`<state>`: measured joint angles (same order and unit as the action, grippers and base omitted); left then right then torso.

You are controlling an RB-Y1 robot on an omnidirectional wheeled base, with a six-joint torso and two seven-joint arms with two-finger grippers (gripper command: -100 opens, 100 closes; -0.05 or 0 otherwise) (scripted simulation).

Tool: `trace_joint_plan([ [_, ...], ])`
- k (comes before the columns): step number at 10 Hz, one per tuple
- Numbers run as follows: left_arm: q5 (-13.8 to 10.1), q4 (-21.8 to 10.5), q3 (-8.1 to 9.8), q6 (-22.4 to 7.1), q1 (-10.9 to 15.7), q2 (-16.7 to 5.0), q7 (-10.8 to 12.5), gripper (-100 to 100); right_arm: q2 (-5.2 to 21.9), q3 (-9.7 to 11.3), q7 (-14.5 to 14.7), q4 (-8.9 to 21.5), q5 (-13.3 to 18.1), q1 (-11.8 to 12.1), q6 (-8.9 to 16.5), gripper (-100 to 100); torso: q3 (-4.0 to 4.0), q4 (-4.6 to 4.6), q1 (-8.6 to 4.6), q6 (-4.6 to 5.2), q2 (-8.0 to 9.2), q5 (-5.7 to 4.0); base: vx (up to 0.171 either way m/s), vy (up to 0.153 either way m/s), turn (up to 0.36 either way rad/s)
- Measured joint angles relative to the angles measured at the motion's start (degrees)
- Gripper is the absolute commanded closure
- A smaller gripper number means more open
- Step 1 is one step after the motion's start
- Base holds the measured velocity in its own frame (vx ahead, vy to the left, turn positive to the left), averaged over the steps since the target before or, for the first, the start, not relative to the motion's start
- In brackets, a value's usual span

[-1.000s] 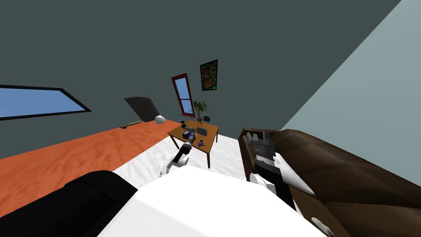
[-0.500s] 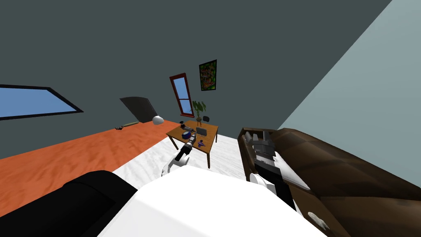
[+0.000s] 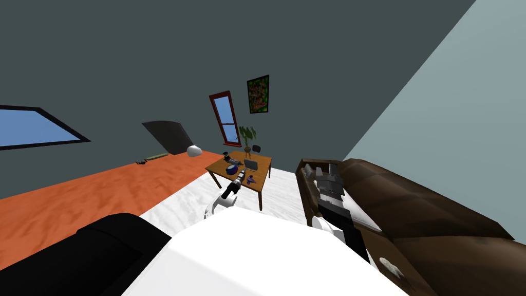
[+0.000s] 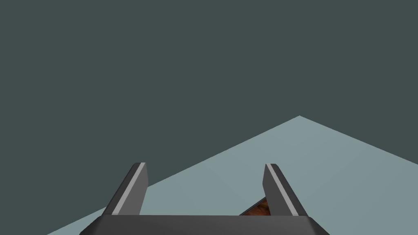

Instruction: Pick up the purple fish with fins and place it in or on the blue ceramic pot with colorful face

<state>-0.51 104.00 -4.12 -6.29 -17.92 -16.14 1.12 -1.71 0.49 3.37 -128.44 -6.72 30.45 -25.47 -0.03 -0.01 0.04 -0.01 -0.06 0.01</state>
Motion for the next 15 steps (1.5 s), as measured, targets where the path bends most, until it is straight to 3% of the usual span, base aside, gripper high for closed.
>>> trace_joint_plan([
  [9, 0.06, -4.64, -1.18, -12.16, 2.06, -1.23, -0.09, -100, 0.0, 0.0, 0.0, 0.0, 0.0, 0.0, 0.0, 0, 0.0, 0.0, -0.04, -0.01, 0.0, -0.01, 0.007, 0.006, -0.054],
  [11, -0.34, -5.16, -1.46, -16.44, 2.59, -2.23, -0.01, -100, 0.0, 0.0, 0.0, 0.0, 0.0, 0.0, 0.0, 0, -0.01, -0.01, -0.04, -0.01, -0.03, -0.01, 0.013, 0.002, -0.049],
  [15, 0.2, -8.73, -1.92, -21.17, 4.06, -2.2, -0.17, -100, 0.0, 0.0, 0.0, 0.0, 0.0, 0.0, 0.0, 0, -0.02, -0.01, -0.06, -0.02, -0.03, -0.02, 0.014, -0.003, -0.059],
])
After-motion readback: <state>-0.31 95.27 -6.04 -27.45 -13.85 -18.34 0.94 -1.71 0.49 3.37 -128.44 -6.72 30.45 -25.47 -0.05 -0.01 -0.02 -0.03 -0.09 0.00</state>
